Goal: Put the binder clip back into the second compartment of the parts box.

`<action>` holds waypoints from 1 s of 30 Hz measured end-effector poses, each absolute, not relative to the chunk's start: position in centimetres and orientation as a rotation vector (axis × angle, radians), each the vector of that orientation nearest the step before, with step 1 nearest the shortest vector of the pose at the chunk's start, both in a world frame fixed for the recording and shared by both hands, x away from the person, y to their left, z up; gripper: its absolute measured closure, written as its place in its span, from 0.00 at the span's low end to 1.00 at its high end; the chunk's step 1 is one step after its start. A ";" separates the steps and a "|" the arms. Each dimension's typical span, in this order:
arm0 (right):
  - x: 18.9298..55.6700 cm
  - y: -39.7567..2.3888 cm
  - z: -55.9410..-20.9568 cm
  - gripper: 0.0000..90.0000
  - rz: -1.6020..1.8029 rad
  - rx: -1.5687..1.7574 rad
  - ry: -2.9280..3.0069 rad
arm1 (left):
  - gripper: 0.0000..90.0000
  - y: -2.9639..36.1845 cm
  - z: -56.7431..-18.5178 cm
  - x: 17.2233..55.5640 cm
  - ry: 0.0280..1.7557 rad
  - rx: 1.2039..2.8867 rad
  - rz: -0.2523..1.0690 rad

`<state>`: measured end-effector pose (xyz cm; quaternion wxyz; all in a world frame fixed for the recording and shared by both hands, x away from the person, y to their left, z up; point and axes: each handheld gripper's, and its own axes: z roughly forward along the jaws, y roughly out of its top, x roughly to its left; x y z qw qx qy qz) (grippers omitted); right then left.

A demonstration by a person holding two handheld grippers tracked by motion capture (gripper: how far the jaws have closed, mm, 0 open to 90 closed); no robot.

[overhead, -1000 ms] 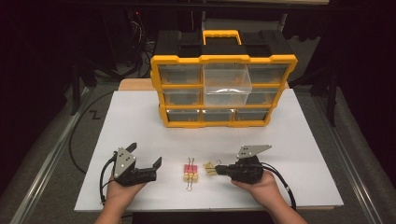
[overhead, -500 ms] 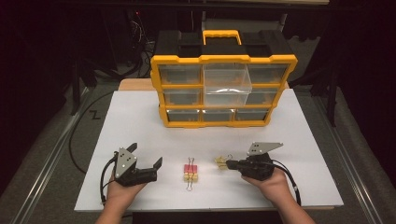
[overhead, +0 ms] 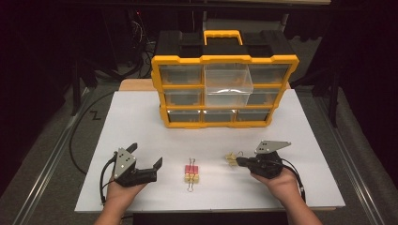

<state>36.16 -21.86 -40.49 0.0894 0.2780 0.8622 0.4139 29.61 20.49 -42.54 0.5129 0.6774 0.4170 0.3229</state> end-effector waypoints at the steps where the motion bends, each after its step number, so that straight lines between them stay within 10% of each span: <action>1: 36.2 -22.0 -40.5 1.00 1.219 0.822 2.561 | 0.00 20.5 -42.5 29.6 1.000 1.628 0.778; 30: 38.3 -23.0 -35.4 1.00 0.656 0.719 2.784 | 0.00 20.5 -42.6 29.6 1.010 1.629 0.766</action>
